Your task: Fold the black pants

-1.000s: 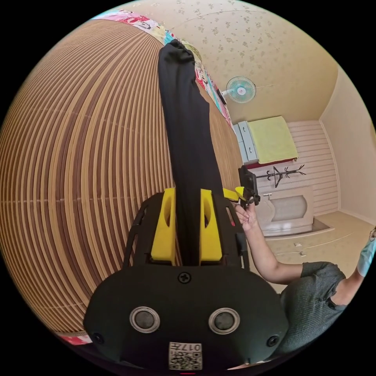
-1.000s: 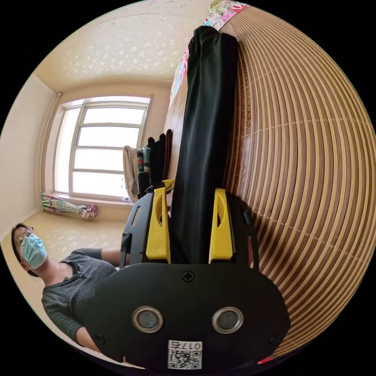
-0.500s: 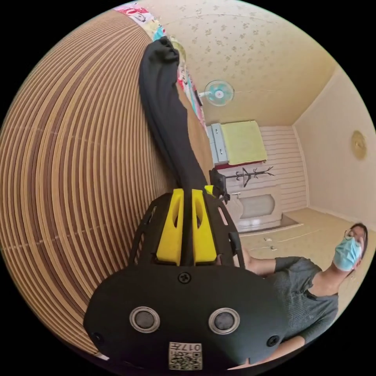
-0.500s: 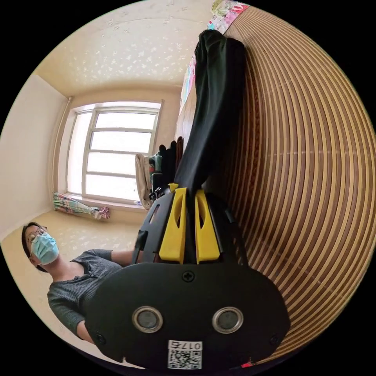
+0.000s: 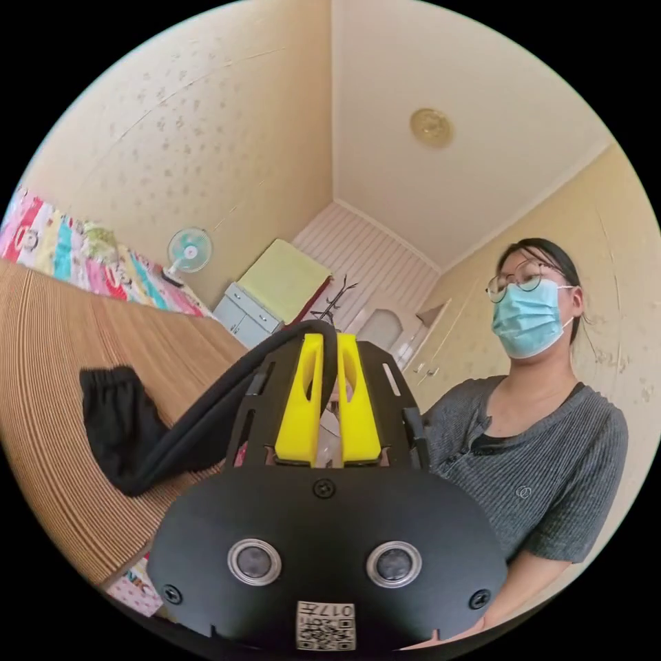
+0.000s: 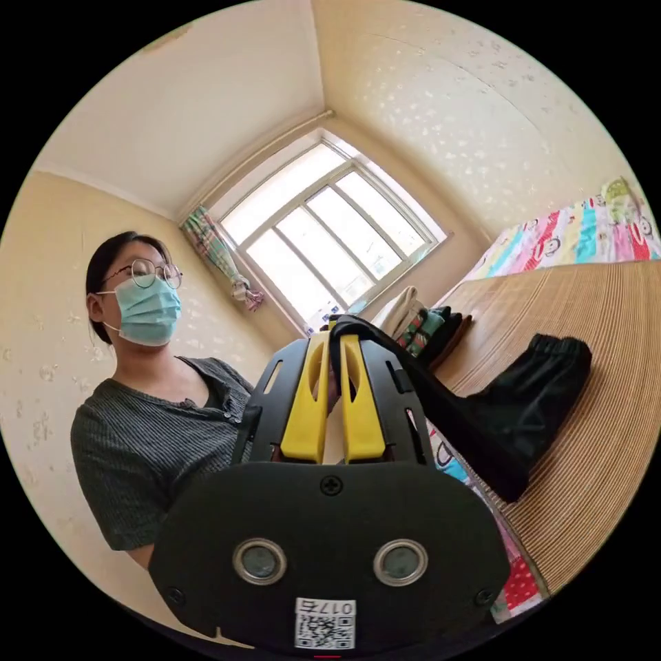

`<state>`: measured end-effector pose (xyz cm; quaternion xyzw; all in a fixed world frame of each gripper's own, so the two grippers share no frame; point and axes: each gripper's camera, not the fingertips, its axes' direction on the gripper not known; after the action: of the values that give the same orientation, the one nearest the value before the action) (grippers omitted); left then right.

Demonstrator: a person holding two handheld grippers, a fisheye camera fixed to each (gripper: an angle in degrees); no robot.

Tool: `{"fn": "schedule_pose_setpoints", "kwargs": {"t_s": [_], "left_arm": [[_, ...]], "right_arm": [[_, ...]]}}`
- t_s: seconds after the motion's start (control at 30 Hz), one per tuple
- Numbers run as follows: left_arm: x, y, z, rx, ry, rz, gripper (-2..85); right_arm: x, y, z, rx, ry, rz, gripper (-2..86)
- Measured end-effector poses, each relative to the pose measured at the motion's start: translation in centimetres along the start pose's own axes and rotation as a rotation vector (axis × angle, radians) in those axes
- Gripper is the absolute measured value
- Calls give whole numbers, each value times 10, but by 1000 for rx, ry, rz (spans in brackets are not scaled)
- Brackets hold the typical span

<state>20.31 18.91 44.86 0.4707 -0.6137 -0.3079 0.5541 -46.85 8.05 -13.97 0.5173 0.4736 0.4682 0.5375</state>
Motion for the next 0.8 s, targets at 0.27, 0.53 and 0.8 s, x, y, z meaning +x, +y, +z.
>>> {"fn": "schedule_pose_setpoints", "kwargs": {"t_s": [0.27, 0.53, 0.8], "left_arm": [[159, -111, 13, 153, 139, 369, 39], [157, -152, 33, 129, -52, 264, 39], [-35, -212, 76, 27, -246, -80, 39]], "right_arm": [[-178, -96, -5, 129, 8, -360, 21], [-208, -124, 8, 230, 328, -267, 20], [18, -200, 14, 106, 592, -30, 18]]}}
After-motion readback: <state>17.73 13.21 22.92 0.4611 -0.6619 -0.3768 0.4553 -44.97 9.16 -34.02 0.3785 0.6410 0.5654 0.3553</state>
